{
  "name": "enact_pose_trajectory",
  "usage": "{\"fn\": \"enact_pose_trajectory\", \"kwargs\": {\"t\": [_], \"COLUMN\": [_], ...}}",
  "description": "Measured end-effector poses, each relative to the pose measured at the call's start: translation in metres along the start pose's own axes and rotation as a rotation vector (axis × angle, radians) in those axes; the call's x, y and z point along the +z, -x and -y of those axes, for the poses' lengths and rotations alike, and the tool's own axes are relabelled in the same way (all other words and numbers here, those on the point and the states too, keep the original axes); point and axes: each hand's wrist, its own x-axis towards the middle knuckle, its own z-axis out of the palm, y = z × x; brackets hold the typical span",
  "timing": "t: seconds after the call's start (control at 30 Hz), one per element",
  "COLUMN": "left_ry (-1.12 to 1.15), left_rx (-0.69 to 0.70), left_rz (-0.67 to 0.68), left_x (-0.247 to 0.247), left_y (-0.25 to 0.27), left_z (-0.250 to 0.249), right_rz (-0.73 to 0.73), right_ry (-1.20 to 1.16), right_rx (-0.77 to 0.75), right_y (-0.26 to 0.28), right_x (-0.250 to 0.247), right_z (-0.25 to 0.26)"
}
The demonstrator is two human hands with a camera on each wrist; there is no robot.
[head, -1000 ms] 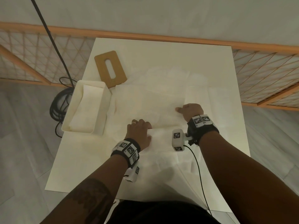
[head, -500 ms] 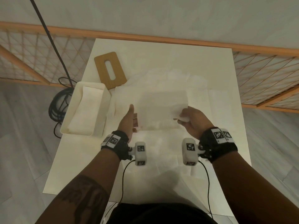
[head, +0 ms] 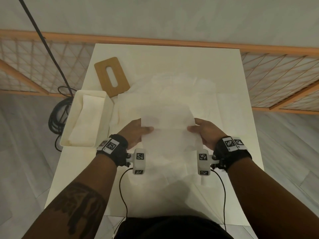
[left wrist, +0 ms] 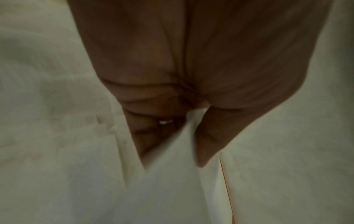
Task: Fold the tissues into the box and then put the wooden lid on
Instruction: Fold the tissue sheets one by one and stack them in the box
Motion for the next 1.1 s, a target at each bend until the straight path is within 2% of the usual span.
{"fn": "enact_pose_trajectory", "kwargs": {"t": [0.07,0.2,0.23,0.37,0.47,0.57,0.63,0.7,0.77,0.87,0.97,1.1], "left_ry": [-0.087,-0.477,-0.515,-0.402,-0.184,-0.005,-0.053,-0.341,-0.593,-0.683,-0.802,-1.066], "left_rx": [0.033,0.114,0.113,0.067,-0.010,-0.074,-0.062,0.047,0.144,0.211,0.220,0.260], "left_rz": [0.054,0.030,0.026,0.095,0.210,0.304,0.261,0.130,-0.002,-0.147,-0.185,-0.176], "left_x": [-0.009,-0.021,-0.020,-0.014,-0.016,-0.015,-0.010,-0.006,0.000,0.009,0.014,0.021], "left_y": [0.005,0.007,0.007,0.020,0.030,0.038,0.037,0.031,0.024,0.016,0.007,0.001], "left_z": [-0.001,-0.002,-0.001,0.004,0.012,0.025,0.034,0.041,0.046,0.047,0.051,0.057], "right_rz": [-0.002,0.006,0.011,0.046,0.071,0.018,-0.062,-0.152,-0.228,-0.308,-0.320,-0.360], "right_ry": [0.006,0.039,0.044,-0.075,-0.173,0.010,0.251,0.434,0.489,0.535,0.680,1.029], "right_rx": [0.003,0.013,0.019,0.071,0.111,0.053,-0.052,-0.125,-0.168,-0.205,-0.195,-0.200], "right_y": [0.002,0.009,0.011,0.020,0.029,0.034,0.033,0.029,0.027,0.019,0.007,0.000], "right_x": [-0.004,-0.004,-0.005,-0.009,-0.014,-0.009,-0.008,-0.007,-0.002,0.006,0.011,0.019], "right_z": [-0.001,-0.005,-0.007,-0.014,-0.021,-0.037,-0.052,-0.062,-0.063,-0.061,-0.059,-0.052]}}
